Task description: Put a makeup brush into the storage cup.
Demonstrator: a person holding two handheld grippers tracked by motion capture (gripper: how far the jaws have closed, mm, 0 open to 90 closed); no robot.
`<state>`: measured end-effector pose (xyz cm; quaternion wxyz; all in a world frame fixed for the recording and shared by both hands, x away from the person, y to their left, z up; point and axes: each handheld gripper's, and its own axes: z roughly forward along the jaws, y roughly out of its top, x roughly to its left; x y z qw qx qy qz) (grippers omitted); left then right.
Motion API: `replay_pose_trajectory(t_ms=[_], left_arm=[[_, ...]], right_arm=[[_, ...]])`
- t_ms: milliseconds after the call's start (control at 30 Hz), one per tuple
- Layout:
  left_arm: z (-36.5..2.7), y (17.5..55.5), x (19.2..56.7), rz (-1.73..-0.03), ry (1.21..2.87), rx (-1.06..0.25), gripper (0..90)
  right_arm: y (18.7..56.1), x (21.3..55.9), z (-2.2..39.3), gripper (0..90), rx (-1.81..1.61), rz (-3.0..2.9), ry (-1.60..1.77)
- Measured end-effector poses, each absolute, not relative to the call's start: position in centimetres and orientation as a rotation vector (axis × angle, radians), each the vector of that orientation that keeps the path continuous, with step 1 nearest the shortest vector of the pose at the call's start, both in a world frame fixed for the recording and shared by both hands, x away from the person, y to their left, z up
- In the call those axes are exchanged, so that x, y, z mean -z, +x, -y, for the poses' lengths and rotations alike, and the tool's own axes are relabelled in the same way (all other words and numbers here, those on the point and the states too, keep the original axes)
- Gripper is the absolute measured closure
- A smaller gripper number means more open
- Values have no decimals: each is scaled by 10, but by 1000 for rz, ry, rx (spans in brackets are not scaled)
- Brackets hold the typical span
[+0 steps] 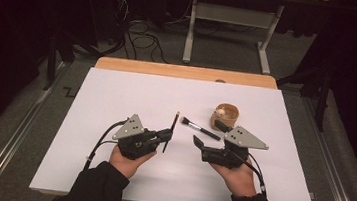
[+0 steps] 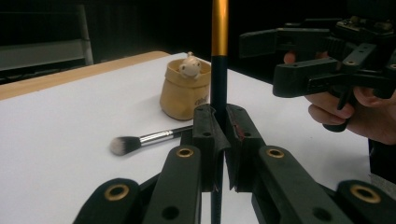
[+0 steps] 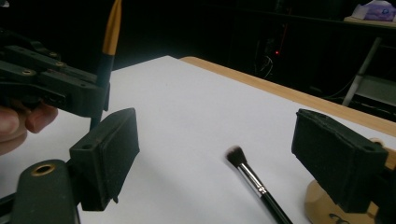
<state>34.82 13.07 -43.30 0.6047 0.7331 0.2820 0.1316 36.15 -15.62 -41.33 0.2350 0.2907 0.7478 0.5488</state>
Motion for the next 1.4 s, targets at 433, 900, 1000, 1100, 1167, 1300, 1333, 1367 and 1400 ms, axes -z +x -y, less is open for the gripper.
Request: replay_pose_trajectory(t_ms=[433, 900, 1000, 1100, 1167, 1300, 1333, 1367, 1400], left_arm=[[-121, 344, 441, -658, 1701, -283, 836], [-111, 340, 446, -643, 1714, -276, 836], [-110, 339, 447, -640, 1715, -274, 836], [-109, 339, 447, -638, 1717, -269, 836], [-109, 338, 447, -637, 1717, -266, 835], [-108, 337, 448, -633, 1717, -264, 835], [-107, 337, 448, -631, 1717, -263, 836], [-107, 336, 448, -630, 1717, -262, 836], [-106, 336, 448, -628, 1717, -261, 836]], right_arm=[[356, 414, 148, 162, -1536, -2076, 787], [350, 412, 146, 167, -1598, -2090, 784], [349, 412, 145, 167, -1610, -2098, 780], [348, 412, 143, 170, -1620, -2105, 776], [348, 412, 142, 180, -1630, -2109, 771], [346, 411, 141, 209, -1642, -2113, 754], [345, 411, 140, 216, -1644, -2114, 751], [345, 411, 140, 224, -1650, -2113, 751], [344, 411, 140, 229, -1653, -2112, 754]])
